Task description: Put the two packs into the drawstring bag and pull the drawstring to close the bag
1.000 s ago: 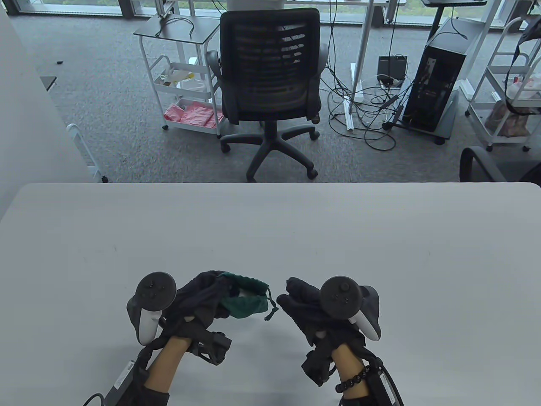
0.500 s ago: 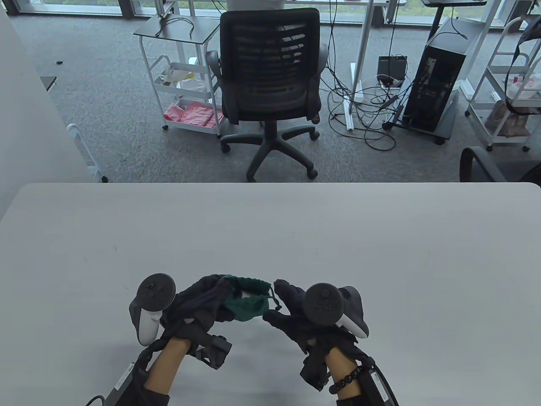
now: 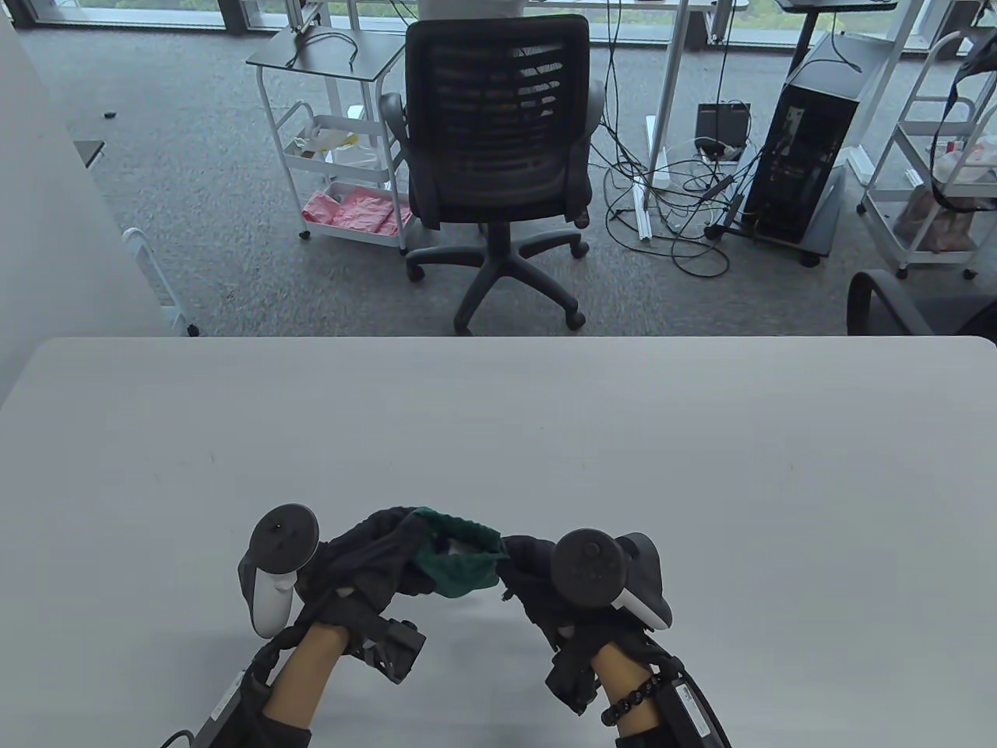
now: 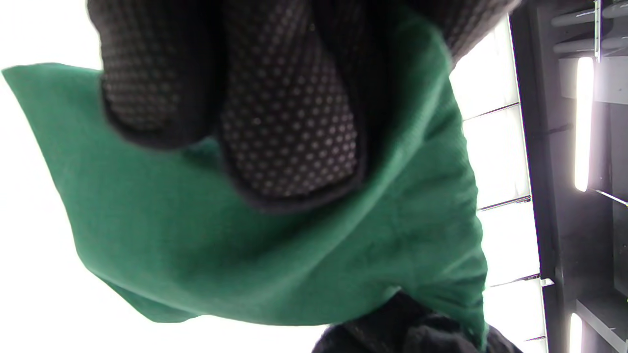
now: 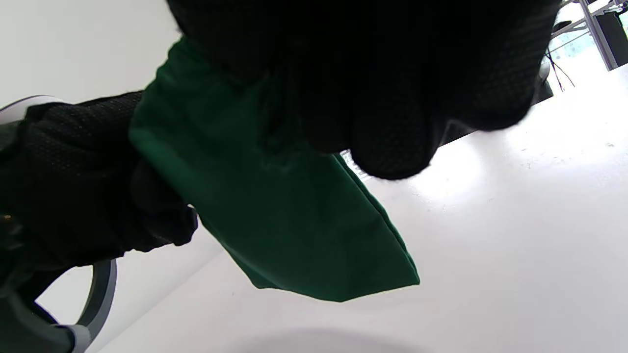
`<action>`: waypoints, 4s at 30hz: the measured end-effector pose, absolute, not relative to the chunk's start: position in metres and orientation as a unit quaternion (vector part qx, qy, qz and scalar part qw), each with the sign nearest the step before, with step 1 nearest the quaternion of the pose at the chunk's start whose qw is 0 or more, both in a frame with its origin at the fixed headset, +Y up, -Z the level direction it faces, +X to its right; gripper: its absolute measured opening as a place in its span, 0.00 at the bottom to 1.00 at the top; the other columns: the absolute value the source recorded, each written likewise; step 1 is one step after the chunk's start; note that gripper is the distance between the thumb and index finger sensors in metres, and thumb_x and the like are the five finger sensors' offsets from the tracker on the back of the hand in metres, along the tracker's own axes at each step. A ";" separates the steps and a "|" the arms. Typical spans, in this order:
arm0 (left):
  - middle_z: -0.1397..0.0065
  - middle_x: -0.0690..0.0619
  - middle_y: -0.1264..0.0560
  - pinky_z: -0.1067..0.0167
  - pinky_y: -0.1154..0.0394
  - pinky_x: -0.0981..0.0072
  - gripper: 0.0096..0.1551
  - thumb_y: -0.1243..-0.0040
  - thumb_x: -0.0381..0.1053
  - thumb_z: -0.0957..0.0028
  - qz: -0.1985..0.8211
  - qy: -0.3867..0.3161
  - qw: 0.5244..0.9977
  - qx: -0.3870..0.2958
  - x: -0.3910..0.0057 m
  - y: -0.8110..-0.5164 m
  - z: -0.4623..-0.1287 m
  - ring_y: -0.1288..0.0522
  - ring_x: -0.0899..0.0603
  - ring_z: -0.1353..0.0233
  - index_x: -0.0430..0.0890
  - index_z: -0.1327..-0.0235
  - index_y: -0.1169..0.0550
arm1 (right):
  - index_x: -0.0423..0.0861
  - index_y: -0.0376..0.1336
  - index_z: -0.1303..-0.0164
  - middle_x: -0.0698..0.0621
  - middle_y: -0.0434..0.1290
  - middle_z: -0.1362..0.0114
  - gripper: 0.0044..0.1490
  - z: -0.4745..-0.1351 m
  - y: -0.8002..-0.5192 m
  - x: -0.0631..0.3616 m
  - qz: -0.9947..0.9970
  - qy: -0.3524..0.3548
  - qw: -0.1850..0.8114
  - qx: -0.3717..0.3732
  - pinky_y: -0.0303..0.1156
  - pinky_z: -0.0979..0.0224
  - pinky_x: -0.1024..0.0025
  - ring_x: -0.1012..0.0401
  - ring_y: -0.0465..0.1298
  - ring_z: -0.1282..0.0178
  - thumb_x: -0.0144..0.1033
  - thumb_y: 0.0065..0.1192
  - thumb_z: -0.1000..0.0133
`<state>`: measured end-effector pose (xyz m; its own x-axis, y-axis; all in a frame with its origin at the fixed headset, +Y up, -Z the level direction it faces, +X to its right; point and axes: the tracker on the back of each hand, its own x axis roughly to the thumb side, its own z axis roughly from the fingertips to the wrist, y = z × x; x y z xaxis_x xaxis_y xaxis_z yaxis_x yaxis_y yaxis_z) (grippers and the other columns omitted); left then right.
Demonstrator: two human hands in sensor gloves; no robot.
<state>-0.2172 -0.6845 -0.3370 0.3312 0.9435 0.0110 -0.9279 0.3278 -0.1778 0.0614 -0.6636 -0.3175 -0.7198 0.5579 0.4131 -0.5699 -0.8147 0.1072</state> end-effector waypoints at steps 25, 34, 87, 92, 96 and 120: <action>0.52 0.51 0.14 0.54 0.13 0.55 0.27 0.44 0.62 0.42 0.476 -0.078 0.870 -0.103 -0.206 -0.689 -0.338 0.09 0.50 0.61 0.45 0.41 0.20 | 0.43 0.72 0.44 0.47 0.83 0.47 0.23 -0.304 -0.627 0.087 0.874 -0.148 0.399 0.234 0.84 0.46 0.55 0.54 0.87 0.54 0.45 0.58 0.39; 0.45 0.50 0.16 0.48 0.14 0.52 0.31 0.44 0.64 0.44 0.416 -0.128 0.900 0.006 -0.200 -0.671 -0.331 0.10 0.47 0.53 0.46 0.37 0.23 | 0.42 0.73 0.45 0.47 0.84 0.49 0.23 -0.300 -0.624 0.089 0.876 -0.177 0.392 0.216 0.85 0.48 0.56 0.55 0.87 0.56 0.45 0.61 0.40; 0.46 0.57 0.13 0.32 0.30 0.25 0.24 0.44 0.66 0.45 0.169 -0.294 0.932 0.127 -0.164 -0.640 -0.300 0.14 0.41 0.37 0.57 0.43 0.18 | 0.44 0.75 0.50 0.50 0.85 0.54 0.22 -0.306 -0.638 0.071 0.878 -0.077 0.402 0.249 0.85 0.49 0.57 0.57 0.88 0.59 0.46 0.60 0.40; 0.45 0.57 0.13 0.32 0.29 0.26 0.24 0.44 0.66 0.45 0.175 -0.283 0.935 0.121 -0.170 -0.643 -0.304 0.14 0.41 0.37 0.58 0.43 0.18 | 0.44 0.75 0.51 0.50 0.85 0.55 0.22 -0.308 -0.637 0.078 0.872 -0.078 0.419 0.240 0.85 0.50 0.57 0.57 0.88 0.59 0.47 0.60 0.40; 0.42 0.56 0.14 0.32 0.29 0.26 0.24 0.44 0.66 0.45 0.176 -0.276 0.938 0.113 -0.172 -0.644 -0.306 0.15 0.41 0.35 0.59 0.42 0.18 | 0.44 0.76 0.51 0.50 0.85 0.55 0.22 -0.309 -0.637 0.083 0.874 -0.081 0.417 0.234 0.85 0.50 0.57 0.57 0.88 0.59 0.47 0.61 0.40; 0.39 0.56 0.14 0.32 0.28 0.28 0.23 0.42 0.66 0.46 0.180 -0.251 0.944 0.114 -0.185 -0.645 -0.315 0.15 0.41 0.34 0.61 0.43 0.17 | 0.43 0.76 0.53 0.50 0.85 0.56 0.22 -0.308 -0.625 0.111 0.859 -0.116 0.447 0.221 0.85 0.51 0.57 0.57 0.88 0.60 0.46 0.62 0.41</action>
<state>-0.1851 -0.6451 -0.3151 0.8084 0.2835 0.5159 -0.3981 0.9089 0.1244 0.1113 -0.6248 -0.3085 -0.5039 0.7164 0.4826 -0.8186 -0.5743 -0.0023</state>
